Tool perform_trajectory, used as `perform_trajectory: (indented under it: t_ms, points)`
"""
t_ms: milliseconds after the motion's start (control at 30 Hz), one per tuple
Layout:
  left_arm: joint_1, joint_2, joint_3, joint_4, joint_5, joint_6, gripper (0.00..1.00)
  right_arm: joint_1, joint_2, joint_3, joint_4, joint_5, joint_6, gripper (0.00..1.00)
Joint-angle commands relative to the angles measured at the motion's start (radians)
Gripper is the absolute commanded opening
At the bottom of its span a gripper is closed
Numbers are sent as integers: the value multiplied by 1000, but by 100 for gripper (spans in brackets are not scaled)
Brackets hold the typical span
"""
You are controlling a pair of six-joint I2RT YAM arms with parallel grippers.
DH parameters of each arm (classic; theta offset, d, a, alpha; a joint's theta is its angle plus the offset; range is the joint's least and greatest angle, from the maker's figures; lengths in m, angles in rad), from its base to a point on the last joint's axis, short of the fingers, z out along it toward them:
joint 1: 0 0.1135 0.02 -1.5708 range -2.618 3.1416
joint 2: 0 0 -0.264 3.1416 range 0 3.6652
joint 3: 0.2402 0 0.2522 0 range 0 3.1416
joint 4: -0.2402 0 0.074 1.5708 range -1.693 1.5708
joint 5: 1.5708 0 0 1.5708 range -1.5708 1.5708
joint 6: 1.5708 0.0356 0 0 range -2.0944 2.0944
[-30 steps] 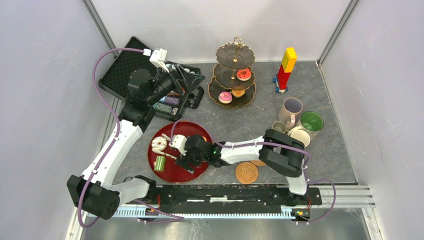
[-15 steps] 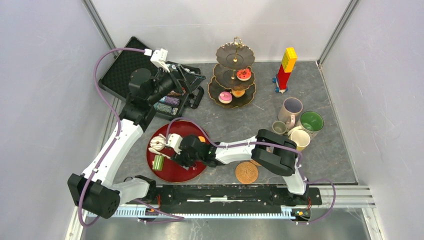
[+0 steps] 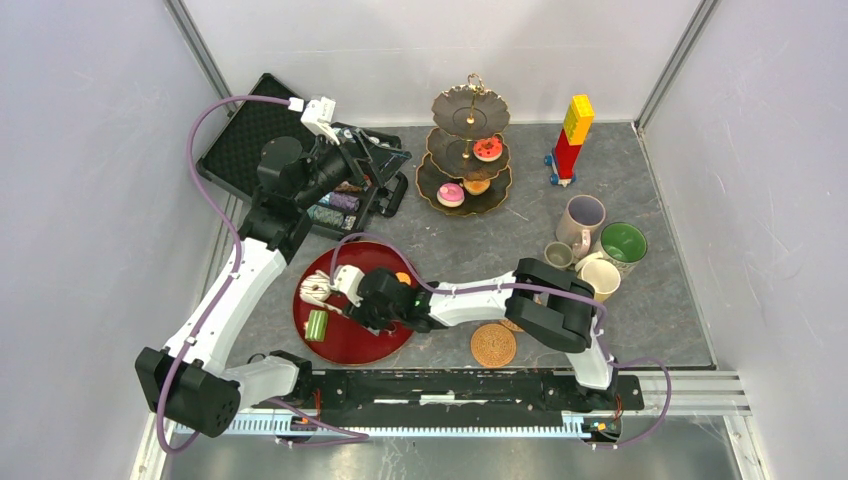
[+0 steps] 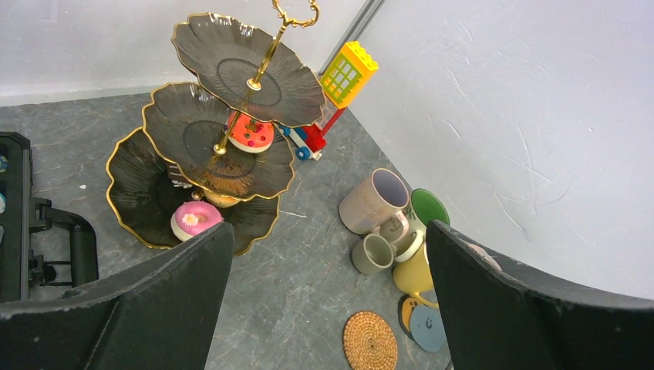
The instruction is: Serve the afternoon tea
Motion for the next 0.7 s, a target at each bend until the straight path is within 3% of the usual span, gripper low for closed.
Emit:
perform_trajectory:
  t_ms: [0,667]
  points:
    - [-2,-1,24,13,22,-25,100,0,-85,26,-54,35,27,39]
    - [-2,-53,23,6,-6,-1,100,-14,-354,-210,-110,105,86,29]
